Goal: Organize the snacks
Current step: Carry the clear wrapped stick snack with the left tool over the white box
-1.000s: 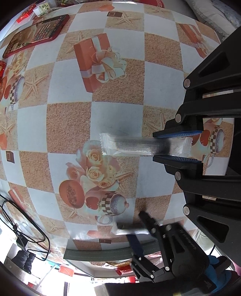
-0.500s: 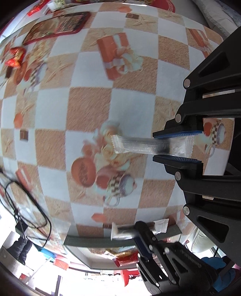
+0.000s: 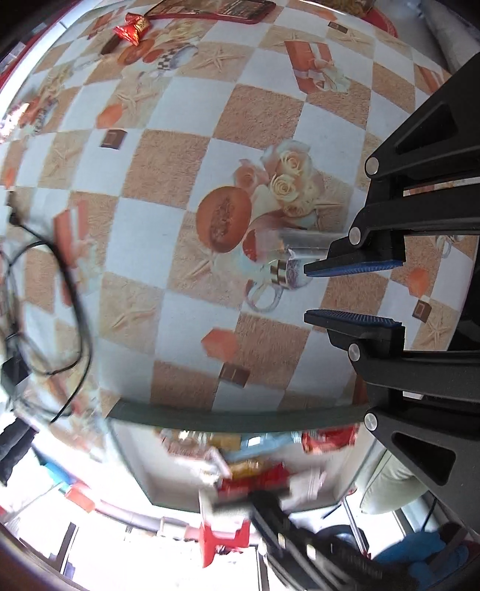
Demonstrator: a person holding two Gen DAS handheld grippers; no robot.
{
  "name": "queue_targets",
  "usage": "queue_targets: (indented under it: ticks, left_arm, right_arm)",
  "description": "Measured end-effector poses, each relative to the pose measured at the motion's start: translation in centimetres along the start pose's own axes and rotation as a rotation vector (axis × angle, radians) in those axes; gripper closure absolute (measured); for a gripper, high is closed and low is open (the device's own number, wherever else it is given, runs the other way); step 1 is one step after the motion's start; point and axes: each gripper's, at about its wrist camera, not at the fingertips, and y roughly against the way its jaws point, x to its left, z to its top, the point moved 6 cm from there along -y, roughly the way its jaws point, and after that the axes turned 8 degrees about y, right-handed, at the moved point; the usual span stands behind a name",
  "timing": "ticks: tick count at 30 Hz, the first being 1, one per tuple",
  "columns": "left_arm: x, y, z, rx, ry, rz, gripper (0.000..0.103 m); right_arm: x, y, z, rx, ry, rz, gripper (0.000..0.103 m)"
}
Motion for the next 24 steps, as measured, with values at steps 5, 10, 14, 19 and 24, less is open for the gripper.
queue_targets:
  ticks: [5, 10, 14, 19, 24]
  left_arm:
    - [3.0, 0.2, -0.6, 0.012, 0.045, 0.016, 0.087]
    - [4.8, 0.1, -0.8, 0.026, 0.063, 0.032, 0.087]
    - [5.8, 0.1, -0.3, 0.023, 0.068, 0.039, 0.087]
    - [6.4, 0.4, 0.7, 0.004, 0.085, 0.037, 0.087]
    - [7.2, 0.5, 1.5, -0.011, 0.100, 0.036, 0.087]
  right_arm:
    - [-2.5, -2.4, -0.6, 0.040, -0.072, -0.082, 0.025]
    - [-3.1, -5.1, -1.0, 0.099, -0.071, -0.125, 0.035]
    - [-2.3, -5.4, -0.9, 0.095, -0.046, -0.163, 0.067]
    - [-0.6, -4.5, 0.1, 0.055, -0.044, -0.129, 0.087]
    - [3.4, -1.9, 2.8, -0.016, 0.019, -0.049, 0.087]
